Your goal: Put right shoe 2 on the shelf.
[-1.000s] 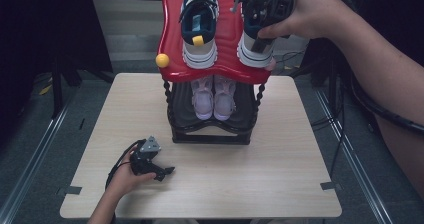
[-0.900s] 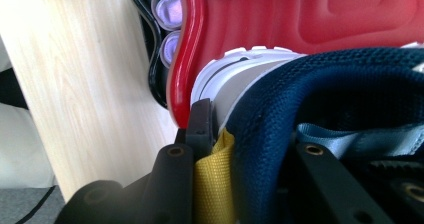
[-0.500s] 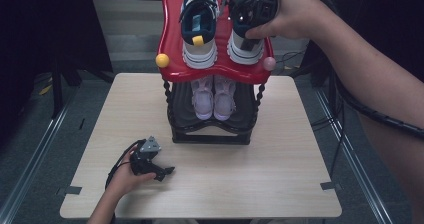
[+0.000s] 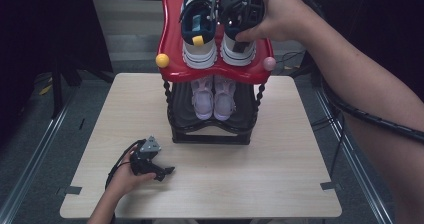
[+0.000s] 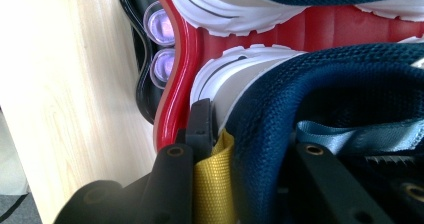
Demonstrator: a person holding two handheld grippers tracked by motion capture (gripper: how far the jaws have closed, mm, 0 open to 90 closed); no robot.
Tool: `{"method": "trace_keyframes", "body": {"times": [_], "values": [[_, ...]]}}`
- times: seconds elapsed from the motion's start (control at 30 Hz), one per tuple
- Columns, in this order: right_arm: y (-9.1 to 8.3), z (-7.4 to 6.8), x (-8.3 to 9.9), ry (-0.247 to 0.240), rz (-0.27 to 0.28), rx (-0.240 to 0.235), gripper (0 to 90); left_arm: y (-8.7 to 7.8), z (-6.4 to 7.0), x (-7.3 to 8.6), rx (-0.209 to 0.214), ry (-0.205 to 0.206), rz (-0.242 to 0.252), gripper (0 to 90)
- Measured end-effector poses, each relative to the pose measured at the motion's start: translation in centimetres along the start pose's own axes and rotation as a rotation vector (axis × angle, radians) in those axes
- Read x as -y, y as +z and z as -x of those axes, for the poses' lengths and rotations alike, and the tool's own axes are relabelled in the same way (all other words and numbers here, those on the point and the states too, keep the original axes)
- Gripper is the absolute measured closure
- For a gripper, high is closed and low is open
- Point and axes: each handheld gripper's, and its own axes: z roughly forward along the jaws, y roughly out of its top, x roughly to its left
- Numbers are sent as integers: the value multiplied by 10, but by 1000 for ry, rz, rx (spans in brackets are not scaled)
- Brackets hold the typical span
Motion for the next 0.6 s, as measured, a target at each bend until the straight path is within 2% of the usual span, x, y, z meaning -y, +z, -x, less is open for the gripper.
{"method": "trace_keyframes", "body": {"times": [0.6], "values": [[9, 0, -3, -15, -2, -9, 712, 0, 0, 0, 6, 0, 1, 0]]}}
